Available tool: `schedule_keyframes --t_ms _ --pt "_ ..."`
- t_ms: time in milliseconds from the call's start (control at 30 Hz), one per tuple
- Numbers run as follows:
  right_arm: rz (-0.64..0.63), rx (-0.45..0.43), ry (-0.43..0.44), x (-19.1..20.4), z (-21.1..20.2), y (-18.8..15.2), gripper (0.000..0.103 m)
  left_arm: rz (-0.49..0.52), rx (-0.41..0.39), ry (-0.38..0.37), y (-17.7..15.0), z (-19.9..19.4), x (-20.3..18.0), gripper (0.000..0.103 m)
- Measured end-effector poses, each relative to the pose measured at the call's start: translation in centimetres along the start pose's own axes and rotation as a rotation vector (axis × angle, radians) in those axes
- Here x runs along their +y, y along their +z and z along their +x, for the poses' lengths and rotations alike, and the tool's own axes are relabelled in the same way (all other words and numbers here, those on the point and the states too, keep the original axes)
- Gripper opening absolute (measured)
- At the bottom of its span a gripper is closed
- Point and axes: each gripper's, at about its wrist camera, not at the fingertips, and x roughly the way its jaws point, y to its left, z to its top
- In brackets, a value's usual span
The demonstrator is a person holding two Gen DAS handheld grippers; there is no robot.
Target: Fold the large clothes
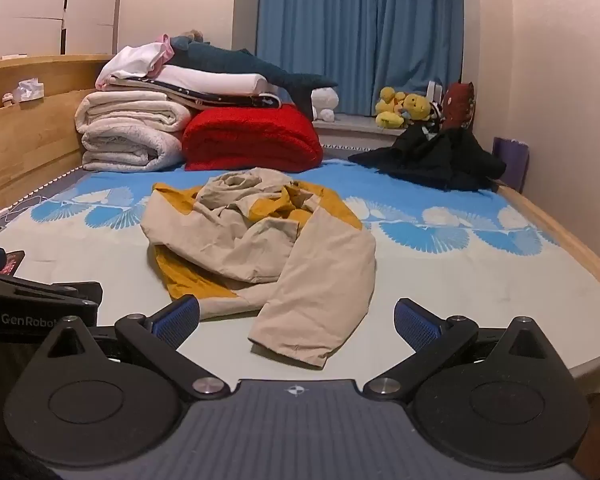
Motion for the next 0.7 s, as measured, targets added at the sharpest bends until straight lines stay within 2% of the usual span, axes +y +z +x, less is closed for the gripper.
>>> schedule_keyframes --t_ms 200,700 --pt "0.008 0.035 0.019 0.2 0.2 0.0 0.102 -0.001 -0.009 0.005 -0.1 -0.4 -0.1 0.103" --pt "-0.002 0.026 0.016 0.5 0.6 -0.2 0.102 -0.007 0.011 -0.002 -0.7 0.6 -0.2 0.103"
